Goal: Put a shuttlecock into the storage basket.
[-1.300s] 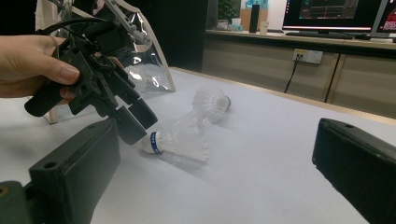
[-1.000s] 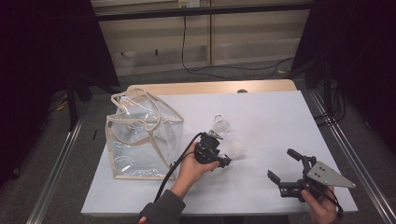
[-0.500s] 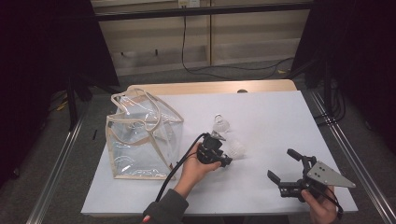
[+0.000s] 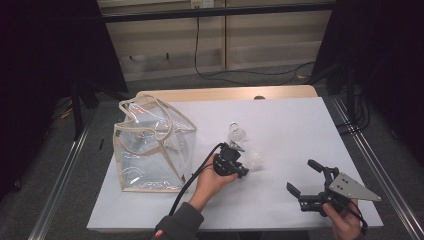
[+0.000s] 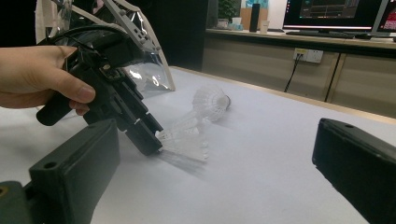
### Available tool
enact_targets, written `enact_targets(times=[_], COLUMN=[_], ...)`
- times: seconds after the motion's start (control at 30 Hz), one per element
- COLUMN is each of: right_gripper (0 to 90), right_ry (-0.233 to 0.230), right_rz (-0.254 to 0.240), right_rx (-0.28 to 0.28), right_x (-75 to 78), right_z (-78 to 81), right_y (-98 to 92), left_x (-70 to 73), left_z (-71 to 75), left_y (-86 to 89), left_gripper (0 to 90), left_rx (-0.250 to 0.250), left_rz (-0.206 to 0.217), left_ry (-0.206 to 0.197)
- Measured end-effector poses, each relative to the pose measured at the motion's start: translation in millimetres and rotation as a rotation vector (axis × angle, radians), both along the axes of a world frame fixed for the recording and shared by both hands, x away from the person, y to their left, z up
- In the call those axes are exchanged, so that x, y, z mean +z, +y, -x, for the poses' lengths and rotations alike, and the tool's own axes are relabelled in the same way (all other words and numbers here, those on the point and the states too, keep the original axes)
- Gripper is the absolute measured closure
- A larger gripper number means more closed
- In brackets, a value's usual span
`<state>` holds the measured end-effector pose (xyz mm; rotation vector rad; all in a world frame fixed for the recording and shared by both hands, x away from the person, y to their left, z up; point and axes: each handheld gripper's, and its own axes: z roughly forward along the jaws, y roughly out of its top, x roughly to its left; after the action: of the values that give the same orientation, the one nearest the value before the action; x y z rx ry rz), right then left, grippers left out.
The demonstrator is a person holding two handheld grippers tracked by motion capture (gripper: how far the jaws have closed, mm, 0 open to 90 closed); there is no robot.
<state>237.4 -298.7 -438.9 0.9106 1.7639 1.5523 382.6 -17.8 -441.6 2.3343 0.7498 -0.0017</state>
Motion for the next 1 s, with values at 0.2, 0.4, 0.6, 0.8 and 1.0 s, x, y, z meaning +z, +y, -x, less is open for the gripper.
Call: enact_targets(times=[0.2,0.4,0.6,0.8,1.0], right_gripper=[0.7,0.7,0.7,0.7,0.7], right_ry=[-0.003,-0.002,-0.004,-0.001,0.000], right_rz=[0.001,-0.002,-0.004,0.001,-0.003], right_rx=[-0.004,-0.003,-0.007,-0.003,-0.002], right_x=[0.1,0.4,0.3,0.2,-0.1], right_z=[0.0,-0.1,0.4,0.0,-0.4], right_y=[-1.2,-0.3,-1.1,0.3,-0.2], left_x=[1.1,7.9,16.9,23.6,29.9], left_z=[-0.3,0.3,1.0,0.3,0.3], left_y=[0.8,4.5,8.7,11.3,13.5], left_gripper=[65.5,65.6,65.6,65.7,65.7], left_rx=[0.001,0.002,0.007,0.000,-0.004], left_rz=[0.006,0.011,0.033,0.038,0.050], left_ry=[0.028,0.039,0.057,0.070,0.075])
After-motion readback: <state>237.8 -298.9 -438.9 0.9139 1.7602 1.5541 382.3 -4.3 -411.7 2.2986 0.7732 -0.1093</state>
